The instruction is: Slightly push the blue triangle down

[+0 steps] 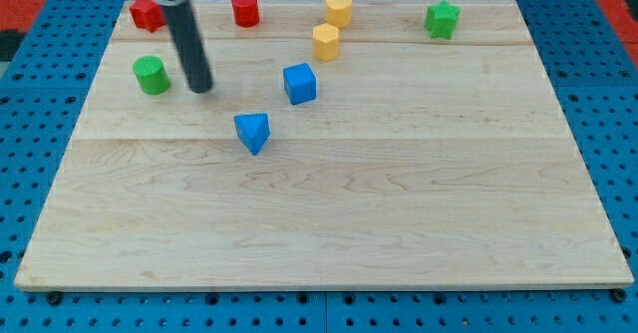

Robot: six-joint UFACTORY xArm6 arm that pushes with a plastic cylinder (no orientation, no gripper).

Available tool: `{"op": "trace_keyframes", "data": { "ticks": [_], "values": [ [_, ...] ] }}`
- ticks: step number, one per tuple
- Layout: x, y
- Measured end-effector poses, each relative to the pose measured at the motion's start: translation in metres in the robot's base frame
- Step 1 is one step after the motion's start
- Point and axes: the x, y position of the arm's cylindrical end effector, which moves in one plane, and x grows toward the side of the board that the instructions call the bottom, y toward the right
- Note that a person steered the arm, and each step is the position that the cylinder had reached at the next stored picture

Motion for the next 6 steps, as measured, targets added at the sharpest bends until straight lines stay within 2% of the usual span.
{"op": "trace_keyframes", "data": {
  "ticks": [1,2,3,6],
  "values": [
    [0.042,0.052],
    [0.059,0.117],
    [0.071,0.142],
    [0.095,0.116]
  ]
}}
